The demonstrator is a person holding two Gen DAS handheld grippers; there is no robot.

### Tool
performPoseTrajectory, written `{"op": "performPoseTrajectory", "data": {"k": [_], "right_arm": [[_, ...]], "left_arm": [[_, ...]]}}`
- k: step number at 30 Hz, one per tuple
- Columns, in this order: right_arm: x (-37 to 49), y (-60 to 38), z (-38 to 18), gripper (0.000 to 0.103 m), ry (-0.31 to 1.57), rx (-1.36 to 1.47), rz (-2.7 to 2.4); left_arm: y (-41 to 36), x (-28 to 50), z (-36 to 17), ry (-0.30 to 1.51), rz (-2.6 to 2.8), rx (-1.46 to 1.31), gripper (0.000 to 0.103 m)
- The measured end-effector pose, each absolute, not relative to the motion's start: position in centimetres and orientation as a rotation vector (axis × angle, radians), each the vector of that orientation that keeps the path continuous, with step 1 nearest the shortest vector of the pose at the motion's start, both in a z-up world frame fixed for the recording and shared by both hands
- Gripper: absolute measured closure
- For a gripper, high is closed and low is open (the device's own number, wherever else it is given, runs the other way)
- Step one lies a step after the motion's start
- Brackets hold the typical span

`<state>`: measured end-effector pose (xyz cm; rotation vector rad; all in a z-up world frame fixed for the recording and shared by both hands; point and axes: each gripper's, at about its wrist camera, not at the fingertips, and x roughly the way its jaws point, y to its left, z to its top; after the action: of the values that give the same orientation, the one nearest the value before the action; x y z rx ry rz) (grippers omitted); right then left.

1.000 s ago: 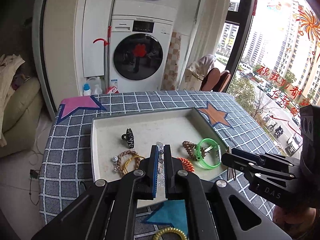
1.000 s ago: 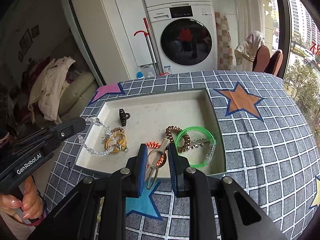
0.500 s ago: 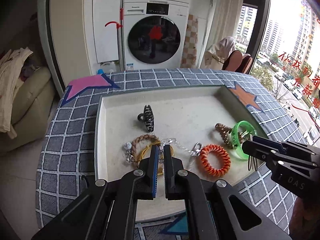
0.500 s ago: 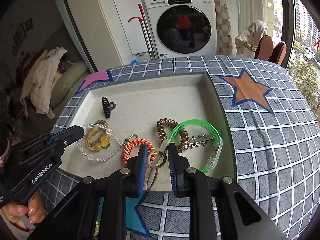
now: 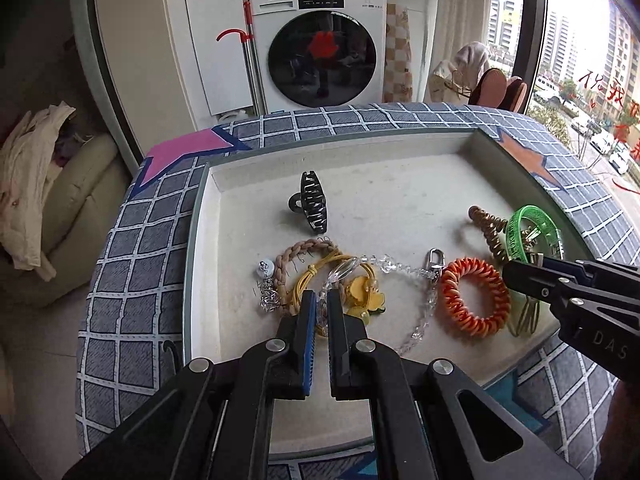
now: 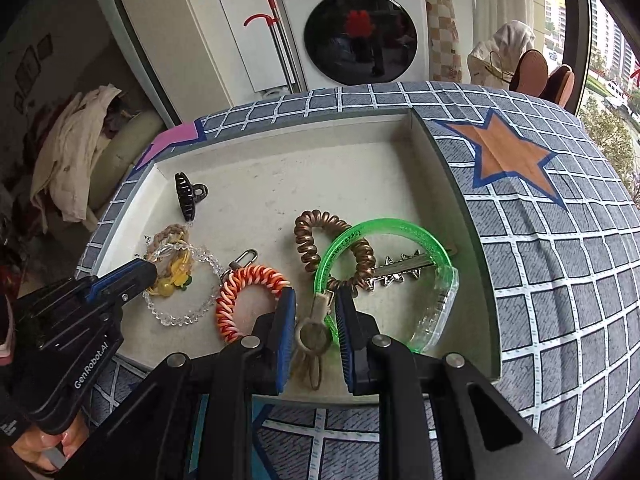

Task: Organize jewelry
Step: 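Carry the beige clip and beaded bracelet into the tray, open both tools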

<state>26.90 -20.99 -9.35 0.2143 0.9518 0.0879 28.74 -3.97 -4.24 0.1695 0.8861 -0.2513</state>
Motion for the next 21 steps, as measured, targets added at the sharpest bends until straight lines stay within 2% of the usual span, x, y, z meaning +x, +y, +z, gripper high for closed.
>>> {"op": "performPoseTrajectory", "data": {"k": [2,5,7,13,21], "right_arm": [[27.0,-21.1,-9.4,0.077,0.957,0.224,0.094],[27.0,-21.1,-9.3,0.063,0.957,0.241,0.113],[26.8,-21.0,-9.0,0.048,0.946,0.248,0.121],[25.6,-21.1,-7.8,0.038,0.910,0.308,0.146],[24.0,-21.5,-6.5,0.036,0.884,0.314,0.134]], "left_arm": [[-4.1,28.6,-4.3,0.881,-0.240,0.183,0.078],[-4.4,28.4,-4.2,0.876,-0.224,0.202,0.078],[-4.5,28.1,-4.0,0.865,-0.216,0.209,0.078],[-4.6,27.6,-3.5,0.854,-0.205,0.220,0.078],[-4.6,26.9,-2.8,0.830,-0.188,0.235,0.078]]}}
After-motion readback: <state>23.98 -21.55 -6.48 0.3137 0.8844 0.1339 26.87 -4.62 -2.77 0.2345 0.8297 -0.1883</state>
